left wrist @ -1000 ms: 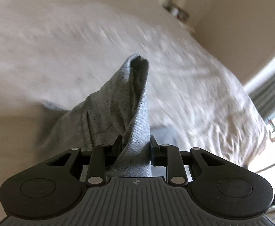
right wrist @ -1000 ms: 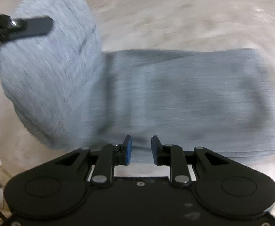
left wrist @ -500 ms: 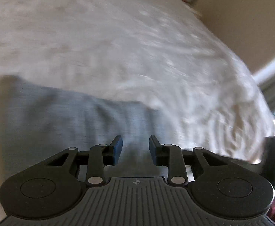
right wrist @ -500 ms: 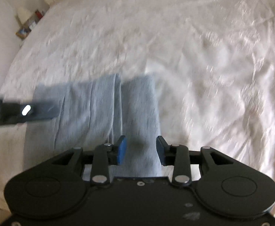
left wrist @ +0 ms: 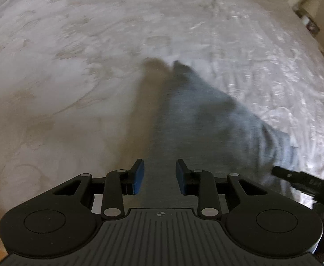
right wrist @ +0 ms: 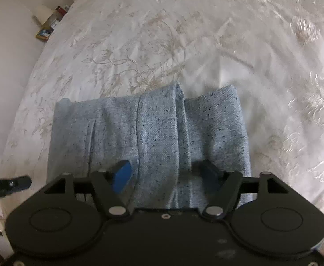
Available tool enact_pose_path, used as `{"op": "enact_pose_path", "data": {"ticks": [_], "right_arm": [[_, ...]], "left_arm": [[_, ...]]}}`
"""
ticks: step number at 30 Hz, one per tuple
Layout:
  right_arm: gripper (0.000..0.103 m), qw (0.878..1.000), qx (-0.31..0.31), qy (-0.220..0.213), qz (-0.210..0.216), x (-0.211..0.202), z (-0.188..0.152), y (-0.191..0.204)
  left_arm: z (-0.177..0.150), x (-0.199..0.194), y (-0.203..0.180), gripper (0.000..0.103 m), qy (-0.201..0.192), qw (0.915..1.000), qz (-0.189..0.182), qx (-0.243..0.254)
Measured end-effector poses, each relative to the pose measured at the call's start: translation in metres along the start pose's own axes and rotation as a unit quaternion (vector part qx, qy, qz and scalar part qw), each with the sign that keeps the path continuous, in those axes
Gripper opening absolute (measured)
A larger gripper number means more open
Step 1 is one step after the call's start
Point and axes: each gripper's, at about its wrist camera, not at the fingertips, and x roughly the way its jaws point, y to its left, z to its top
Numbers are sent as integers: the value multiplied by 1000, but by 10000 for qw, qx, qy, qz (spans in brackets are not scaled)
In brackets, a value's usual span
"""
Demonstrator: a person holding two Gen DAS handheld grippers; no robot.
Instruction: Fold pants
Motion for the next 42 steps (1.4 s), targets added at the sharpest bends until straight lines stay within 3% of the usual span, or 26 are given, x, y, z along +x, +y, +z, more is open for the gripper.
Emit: {"op": "enact_pose_path", "data": {"ticks": [1,2,3,6,9,11,15,18,20,22,25,27,31,33,35,39,42], "right_arm": [[75,10000,48,5,13,3,0,2],[40,10000,43,27,66,5,1,5],[25,9997,11,118,192,6,2,10],[11,9994,-72,55,336,-11,9,32],[11,9959,-99,-233,867,-55,19,57],[10,9939,-211,-430,993,-82,22,65],[12,9976,-258,-595,255,-104,19,44],[18,9985,-136,-54,-518,-65,17,15],[21,9925,-192,202,-1191,-40,14,6],[22,9923,-127,-20,-1234,-44,13,10],[40,9905,-135,-765,-1133,-69,10,26],[40,9879,-212,-1012,-1154,-70,14,35],[39,9870,-333,-824,-1336,-44,19,41],[49,9827,-507,-586,-1680,-29,24,41],[56,9796,-526,-335,-1911,-19,22,35],[74,9855,-100,-101,-1694,-19,9,14],[76,9892,239,13,-1449,-20,-3,-2]], "left_arm": [[0,1,5,30,16,10000,21,-26],[2,2,10,30,23,10000,20,-66],[2,3,14,30,22,10000,6,-86],[7,6,21,30,49,10000,2,-72],[12,9,21,30,64,10000,-47,17],[14,10,17,30,32,9999,-101,128],[15,11,3,30,13,9986,-275,447],[15,19,-12,30,116,9966,-423,693],[16,18,-26,30,109,9941,-561,921],[19,18,-40,30,49,9908,-692,1165],[24,25,-63,30,47,9855,-832,1475],[28,35,-77,30,32,9828,-860,1636],[31,65,-101,30,133,9780,-625,1985],[30,82,-105,30,269,9756,-339,2155],[28,89,-101,31,313,9753,-305,2165],[17,84,-90,33,253,9767,-315,2108],[5,78,-76,38,274,9806,-345,1908]]}}
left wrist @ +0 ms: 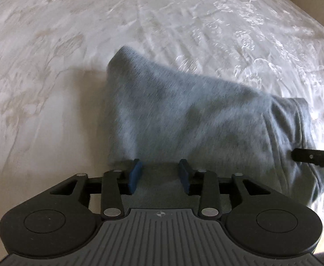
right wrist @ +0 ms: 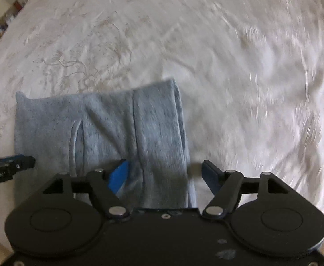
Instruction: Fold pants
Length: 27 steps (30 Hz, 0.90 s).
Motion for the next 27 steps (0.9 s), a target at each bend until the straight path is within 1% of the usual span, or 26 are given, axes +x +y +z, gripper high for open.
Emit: {"op": "enact_pose_path", "data": {"ticks": [4,7,8,9,10,12,13,15,18,24,25,26,27], "right_arm": [[79,9981,428,150,425,3,-10,-17],[85,9970,425,272,594,12,-7,-23],[90,9965,404,320,657,16,-6,-23],[95,9959,381,372,736,20,-4,-24],[97,9953,357,426,796,22,-2,-21],[102,9947,247,493,864,25,-1,-20],[103,9946,196,499,892,27,0,-18],[103,9944,148,505,920,30,0,-16],[103,9946,151,489,905,37,3,-10],[103,9953,159,359,888,34,-1,-8],[102,9954,144,330,892,33,-2,-8],[91,9951,115,305,931,29,-3,-7],[78,9945,74,276,1004,25,-4,-6]], "left_arm": [[-15,-6,15,39,-65,9991,79,-406],[-20,-1,23,43,-46,9976,10,-693],[-18,2,24,45,-21,9972,-8,-743],[-16,5,25,48,-3,9970,-26,-772],[-13,9,26,49,7,9967,-52,-805],[-8,14,31,59,38,9956,-139,-926],[-6,16,34,61,55,9948,-177,-1001],[-2,20,39,66,133,9933,-271,-1114],[4,25,40,69,245,9930,-309,-1112],[5,28,30,71,260,9946,-83,-999],[5,28,28,71,257,9948,-40,-986],[6,29,27,71,255,9949,-2,-977],[6,29,26,71,247,9949,30,-974]]}}
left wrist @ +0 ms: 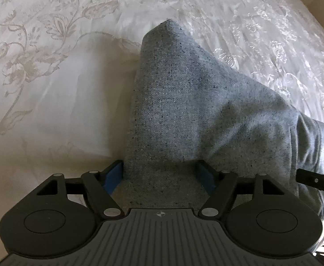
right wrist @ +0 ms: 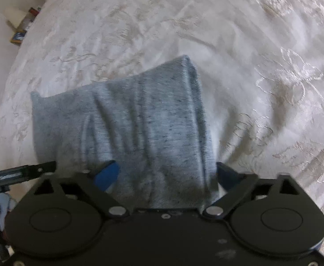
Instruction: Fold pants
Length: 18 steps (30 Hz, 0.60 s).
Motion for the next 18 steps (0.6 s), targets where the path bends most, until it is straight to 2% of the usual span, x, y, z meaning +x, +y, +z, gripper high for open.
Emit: {"op": "enact_pose_path", "data": {"ticks": [1,3,5,8,12,18], "right_arm": [[72,10000,-47,-30,48,-4,-2,3],[51,9997,-155,-52,161,-10,-4,8],[45,9995,-238,-84,173,-14,-6,12],[43,9994,-295,-113,134,-17,-8,14],[43,9990,-419,-126,16,-18,-10,20],[43,9986,-506,-107,-98,-14,-7,20]], "left_arm": [[0,0,0,71,-16,10000,27,8],[-1,0,1,72,-47,10000,52,16],[-1,1,0,72,-73,10000,65,9],[-3,0,2,73,-109,9999,71,14],[-3,1,1,80,-122,9999,72,-35],[-3,3,0,83,-172,9998,67,-120]]}}
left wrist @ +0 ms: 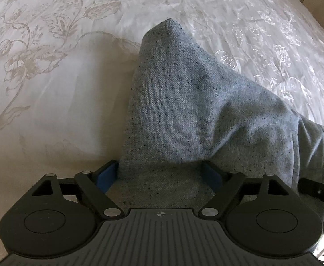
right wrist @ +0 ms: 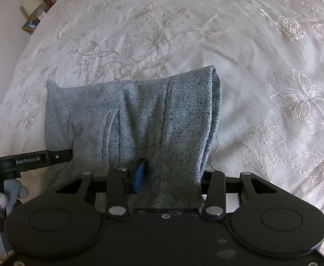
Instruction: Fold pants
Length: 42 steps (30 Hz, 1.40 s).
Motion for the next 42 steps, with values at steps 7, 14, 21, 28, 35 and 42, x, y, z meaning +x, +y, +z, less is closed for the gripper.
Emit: {"op": "enact_pose_path", "data": {"ticks": [7,14,21,28,35,42], "right_arm": [[45,9999,-18,-19,-110,4,0,4],[30,9992,-135,-271,-273,-6,-4,23],[27,9963,-200,-800,260,-52,9,43],[27,9888,-586,-1287,478,-60,84,71],[43,9862,-802,-1387,422,-32,151,83],[34,9905,-281,-1058,-830,21,177,49]], "left_arm": [[-3,-7,7,43,-42,9983,-560,-136],[-21,-43,2,18,-594,9973,-421,-13],[-8,-93,0,17,-1223,9919,-324,86],[64,-116,5,17,-1607,9861,-426,-32],[107,-75,17,25,-1249,9921,139,-1],[101,-38,37,24,-745,9927,875,-356]]}}
